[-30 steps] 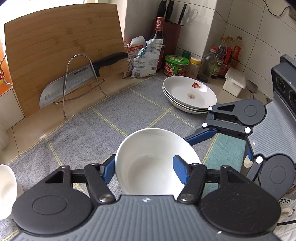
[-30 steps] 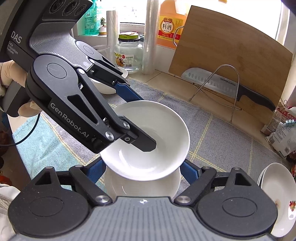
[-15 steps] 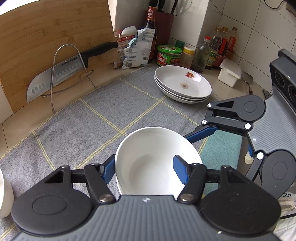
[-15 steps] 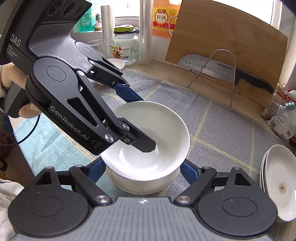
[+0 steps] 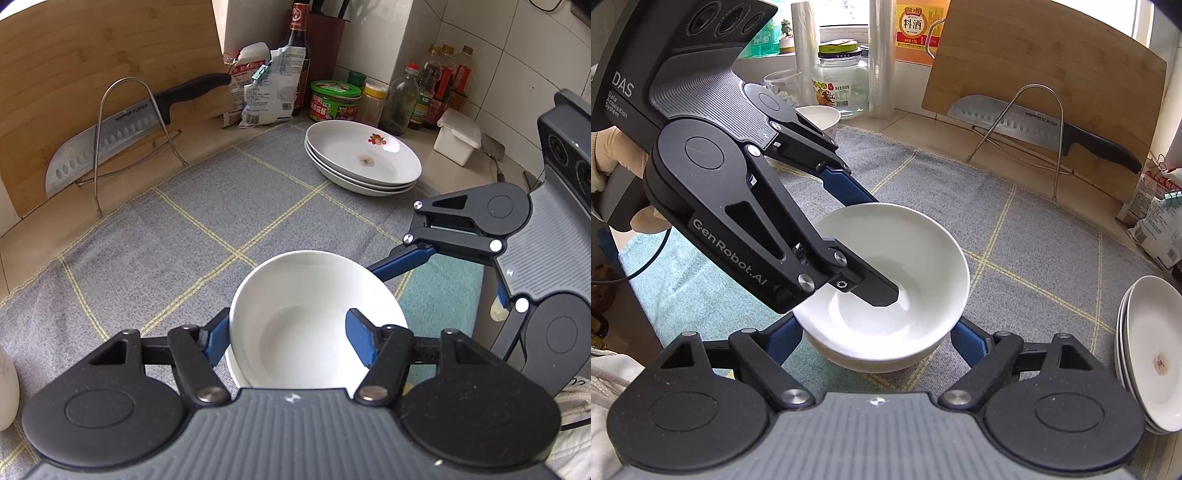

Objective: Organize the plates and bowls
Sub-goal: 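Lower the second bowl into the placed bowl with the left gripper, then open the left gripper and withdraw from the nested bowls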

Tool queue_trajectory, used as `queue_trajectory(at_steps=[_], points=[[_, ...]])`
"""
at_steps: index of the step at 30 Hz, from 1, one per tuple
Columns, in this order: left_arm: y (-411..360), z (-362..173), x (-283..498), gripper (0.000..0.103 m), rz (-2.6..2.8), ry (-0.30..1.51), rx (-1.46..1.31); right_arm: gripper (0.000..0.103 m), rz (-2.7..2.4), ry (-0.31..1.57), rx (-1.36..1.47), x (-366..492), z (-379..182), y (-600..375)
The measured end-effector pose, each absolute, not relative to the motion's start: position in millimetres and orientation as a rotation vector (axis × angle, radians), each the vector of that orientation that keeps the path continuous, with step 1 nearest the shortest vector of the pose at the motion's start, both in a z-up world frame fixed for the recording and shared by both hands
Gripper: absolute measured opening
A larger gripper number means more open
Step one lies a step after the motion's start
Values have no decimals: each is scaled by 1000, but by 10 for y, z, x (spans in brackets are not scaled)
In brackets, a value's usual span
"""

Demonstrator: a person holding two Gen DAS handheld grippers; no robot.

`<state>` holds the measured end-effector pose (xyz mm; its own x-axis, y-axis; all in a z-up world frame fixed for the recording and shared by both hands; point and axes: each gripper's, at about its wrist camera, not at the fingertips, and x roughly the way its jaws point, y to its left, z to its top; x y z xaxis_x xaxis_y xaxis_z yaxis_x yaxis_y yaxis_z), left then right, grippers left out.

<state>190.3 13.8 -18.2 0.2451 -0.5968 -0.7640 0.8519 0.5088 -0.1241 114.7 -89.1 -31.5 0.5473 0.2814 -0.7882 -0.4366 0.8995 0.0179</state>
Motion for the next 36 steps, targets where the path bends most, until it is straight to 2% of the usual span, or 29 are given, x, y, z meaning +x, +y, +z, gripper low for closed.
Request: queue_trajectory(at_steps=[19, 21, 22, 23, 32, 36], points=[[138, -211, 1916, 65, -1020, 863, 339, 90, 422, 912, -184, 1162, -371, -869], [146, -202, 1913, 76, -1018, 847, 338, 92, 425, 919, -184, 1165, -387, -869], [157, -189, 1916, 79, -1018, 842, 330, 95, 426, 912, -183, 1160, -385, -869], [170, -169, 1917, 80, -1018, 834, 321, 103, 425, 888, -180, 1145, -363, -872], [478, -47, 1967, 92, -899, 745, 232, 103, 421, 871, -176, 1106, -313, -875], [676, -80, 1982, 93, -807, 726, 191, 103, 416, 851, -172, 1081, -257, -899]])
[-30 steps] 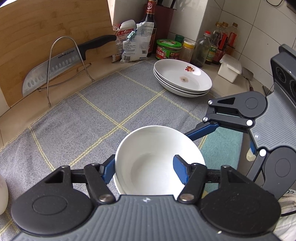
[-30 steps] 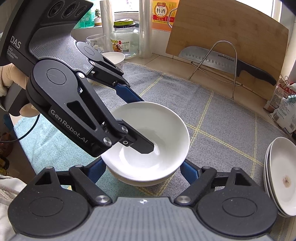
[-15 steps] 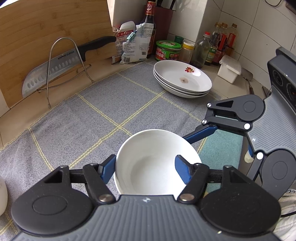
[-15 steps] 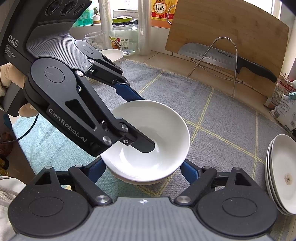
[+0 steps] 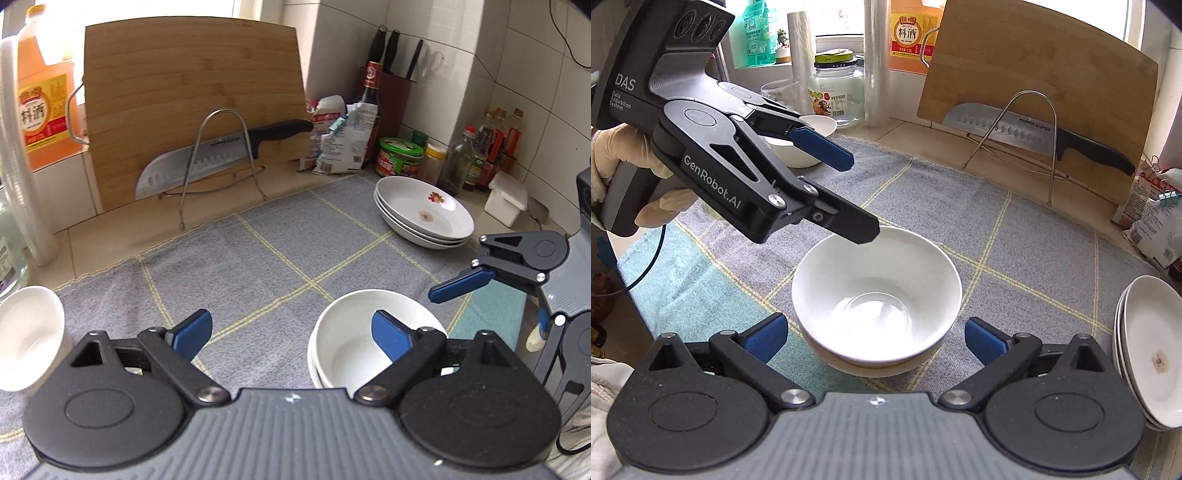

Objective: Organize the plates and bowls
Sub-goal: 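Open the left gripper and withdraw from the nested bowls, then move the left gripper to the white bowl by the glass jar while the right gripper approaches it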

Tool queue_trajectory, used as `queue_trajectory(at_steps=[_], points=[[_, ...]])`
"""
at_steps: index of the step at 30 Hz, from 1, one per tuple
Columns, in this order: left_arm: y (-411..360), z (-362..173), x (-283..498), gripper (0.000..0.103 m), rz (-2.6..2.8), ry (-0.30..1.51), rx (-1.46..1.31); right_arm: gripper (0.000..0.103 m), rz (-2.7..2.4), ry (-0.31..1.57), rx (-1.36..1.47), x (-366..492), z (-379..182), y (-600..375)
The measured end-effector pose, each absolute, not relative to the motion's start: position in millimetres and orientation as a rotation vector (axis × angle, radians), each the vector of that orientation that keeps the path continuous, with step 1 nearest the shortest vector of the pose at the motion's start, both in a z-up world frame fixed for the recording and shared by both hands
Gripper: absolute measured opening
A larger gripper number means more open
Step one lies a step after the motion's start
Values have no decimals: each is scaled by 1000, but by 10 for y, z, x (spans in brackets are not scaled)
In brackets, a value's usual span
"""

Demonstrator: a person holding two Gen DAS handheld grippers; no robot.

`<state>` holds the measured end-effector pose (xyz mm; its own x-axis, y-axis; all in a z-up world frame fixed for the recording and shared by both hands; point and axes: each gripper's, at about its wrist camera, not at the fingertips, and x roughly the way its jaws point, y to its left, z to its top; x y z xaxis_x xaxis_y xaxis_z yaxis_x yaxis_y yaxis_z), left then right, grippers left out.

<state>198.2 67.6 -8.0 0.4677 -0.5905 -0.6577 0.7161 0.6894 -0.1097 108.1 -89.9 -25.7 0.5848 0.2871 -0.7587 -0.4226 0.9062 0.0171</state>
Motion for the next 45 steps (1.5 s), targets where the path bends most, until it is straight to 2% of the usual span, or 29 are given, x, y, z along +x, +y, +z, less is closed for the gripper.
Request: queue_trajectory(at_steps=[12, 24, 45], points=[[1243, -350, 1927, 94, -539, 729, 88, 103, 453, 819, -208, 1210, -116, -752], [1784, -518, 2156, 94, -319, 726, 42, 103, 535, 815, -281, 1695, 25, -340], [1884, -740, 2658, 94, -260, 674, 120, 103, 655, 854, -308, 2710, 106, 381]])
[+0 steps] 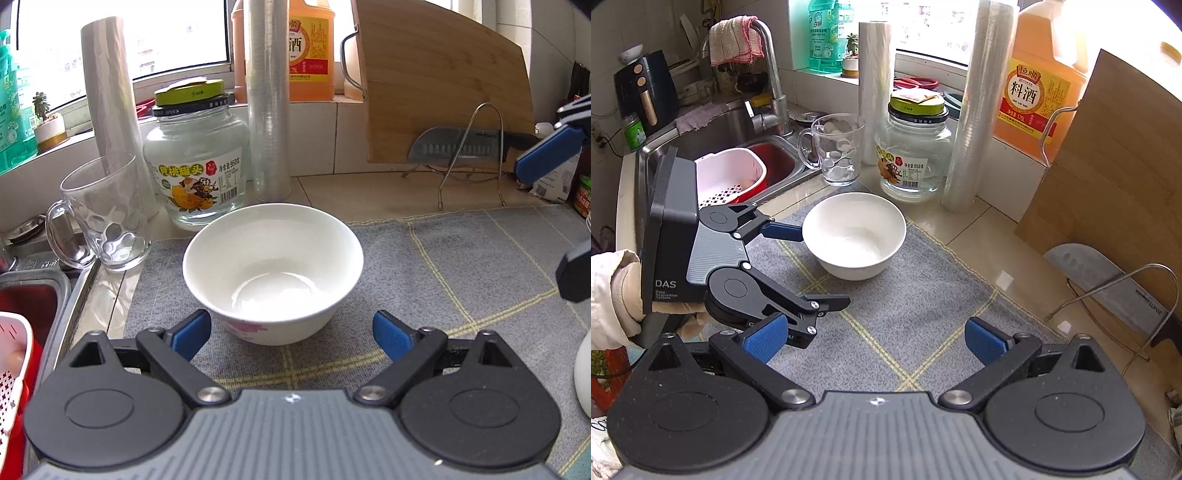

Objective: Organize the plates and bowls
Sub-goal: 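Move the left gripper to the white bowl by the glass jar while the right gripper approaches it, then grasp the rim of the white bowl by the glass jar with the right gripper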

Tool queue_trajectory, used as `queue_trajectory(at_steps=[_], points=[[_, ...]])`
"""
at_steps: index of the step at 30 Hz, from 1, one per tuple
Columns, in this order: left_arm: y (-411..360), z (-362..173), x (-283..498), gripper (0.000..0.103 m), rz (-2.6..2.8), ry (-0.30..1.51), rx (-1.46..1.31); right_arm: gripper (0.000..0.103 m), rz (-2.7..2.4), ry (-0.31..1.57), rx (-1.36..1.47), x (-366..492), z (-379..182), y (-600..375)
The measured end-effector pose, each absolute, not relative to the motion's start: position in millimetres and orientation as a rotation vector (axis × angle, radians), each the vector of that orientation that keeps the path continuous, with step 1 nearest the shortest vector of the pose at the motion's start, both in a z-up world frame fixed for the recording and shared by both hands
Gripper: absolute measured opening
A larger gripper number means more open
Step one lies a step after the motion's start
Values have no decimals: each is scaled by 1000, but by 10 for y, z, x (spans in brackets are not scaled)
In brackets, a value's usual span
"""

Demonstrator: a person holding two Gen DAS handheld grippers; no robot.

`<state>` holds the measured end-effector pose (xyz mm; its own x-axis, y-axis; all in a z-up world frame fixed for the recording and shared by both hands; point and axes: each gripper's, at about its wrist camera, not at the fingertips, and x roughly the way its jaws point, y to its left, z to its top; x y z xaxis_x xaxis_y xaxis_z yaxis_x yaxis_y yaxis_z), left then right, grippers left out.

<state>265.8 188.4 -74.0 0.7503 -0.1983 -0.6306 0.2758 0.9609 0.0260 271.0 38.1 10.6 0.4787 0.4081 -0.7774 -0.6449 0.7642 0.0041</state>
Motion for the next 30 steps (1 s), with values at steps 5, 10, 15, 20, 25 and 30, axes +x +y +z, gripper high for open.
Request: queue_trajectory(at_steps=[5, 10, 15, 20, 25, 30], points=[[1911, -779, 2720, 94, -273, 670, 119, 103, 679, 870, -285, 2953, 39, 537], [1936, -781, 2725, 94, -263, 657, 111, 103, 705, 899, -282, 3172, -89, 693], [1952, -778, 2732, 94, -244, 644, 103, 103, 738, 916, -301, 3389, -211, 860], [1966, -780, 2755, 94, -242, 639, 95, 103, 758, 928, -287, 3589, -288, 960], [1980, -784, 2759, 94, -242, 640, 86, 103, 785, 931, -301, 3746, -358, 1084], [1966, -752, 2744, 94, -249, 620, 104, 101, 805, 946, -299, 3880, -439, 1163]])
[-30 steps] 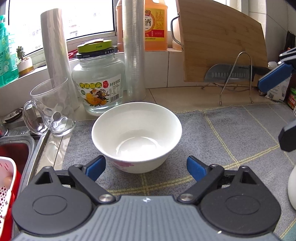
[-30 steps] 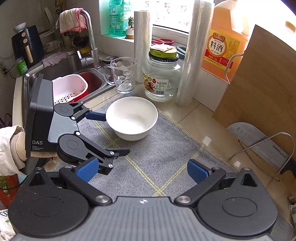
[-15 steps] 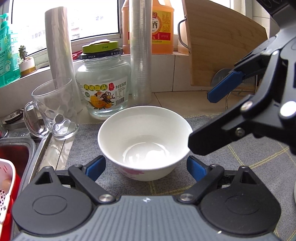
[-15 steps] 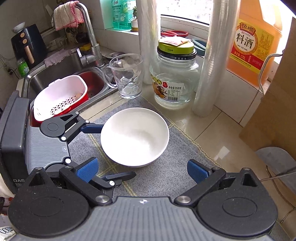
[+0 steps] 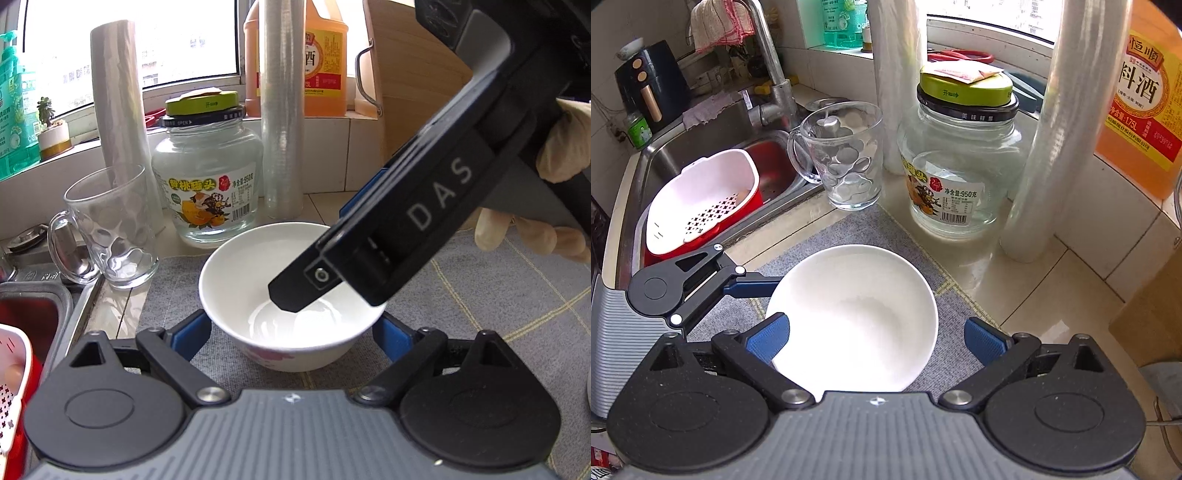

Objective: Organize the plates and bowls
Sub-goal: 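Grasp the rim of the white bowl by the glass jar with the right gripper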

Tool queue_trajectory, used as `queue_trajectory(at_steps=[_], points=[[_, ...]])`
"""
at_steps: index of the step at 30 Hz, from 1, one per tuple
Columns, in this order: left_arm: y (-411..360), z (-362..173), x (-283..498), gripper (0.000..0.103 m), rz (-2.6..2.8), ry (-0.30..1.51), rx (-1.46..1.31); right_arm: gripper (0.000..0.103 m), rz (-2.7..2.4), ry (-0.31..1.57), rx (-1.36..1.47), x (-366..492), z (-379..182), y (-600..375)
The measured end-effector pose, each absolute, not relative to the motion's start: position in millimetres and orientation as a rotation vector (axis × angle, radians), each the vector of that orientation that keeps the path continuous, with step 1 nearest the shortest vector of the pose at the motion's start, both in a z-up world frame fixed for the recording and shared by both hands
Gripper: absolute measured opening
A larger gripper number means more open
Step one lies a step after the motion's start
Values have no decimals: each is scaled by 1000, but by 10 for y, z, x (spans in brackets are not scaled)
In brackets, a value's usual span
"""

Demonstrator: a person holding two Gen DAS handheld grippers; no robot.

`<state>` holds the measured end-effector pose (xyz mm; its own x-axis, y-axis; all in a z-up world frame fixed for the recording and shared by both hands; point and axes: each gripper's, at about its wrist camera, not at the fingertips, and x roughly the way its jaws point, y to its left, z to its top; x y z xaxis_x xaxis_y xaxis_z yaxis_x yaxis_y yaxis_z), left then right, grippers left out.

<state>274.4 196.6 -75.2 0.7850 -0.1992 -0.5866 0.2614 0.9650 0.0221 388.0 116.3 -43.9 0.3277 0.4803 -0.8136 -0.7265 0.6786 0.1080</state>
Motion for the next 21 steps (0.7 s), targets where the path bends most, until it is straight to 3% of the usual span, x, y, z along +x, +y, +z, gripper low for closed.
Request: queue_trajectory(at_steps=[9, 21], points=[[1959, -746, 2745, 94, -252, 612, 102, 92, 843, 967, -288, 3965, -530, 1249], [1965, -739, 2729, 93, -263, 613, 109, 91, 850, 972, -279, 3965, -523, 1252]])
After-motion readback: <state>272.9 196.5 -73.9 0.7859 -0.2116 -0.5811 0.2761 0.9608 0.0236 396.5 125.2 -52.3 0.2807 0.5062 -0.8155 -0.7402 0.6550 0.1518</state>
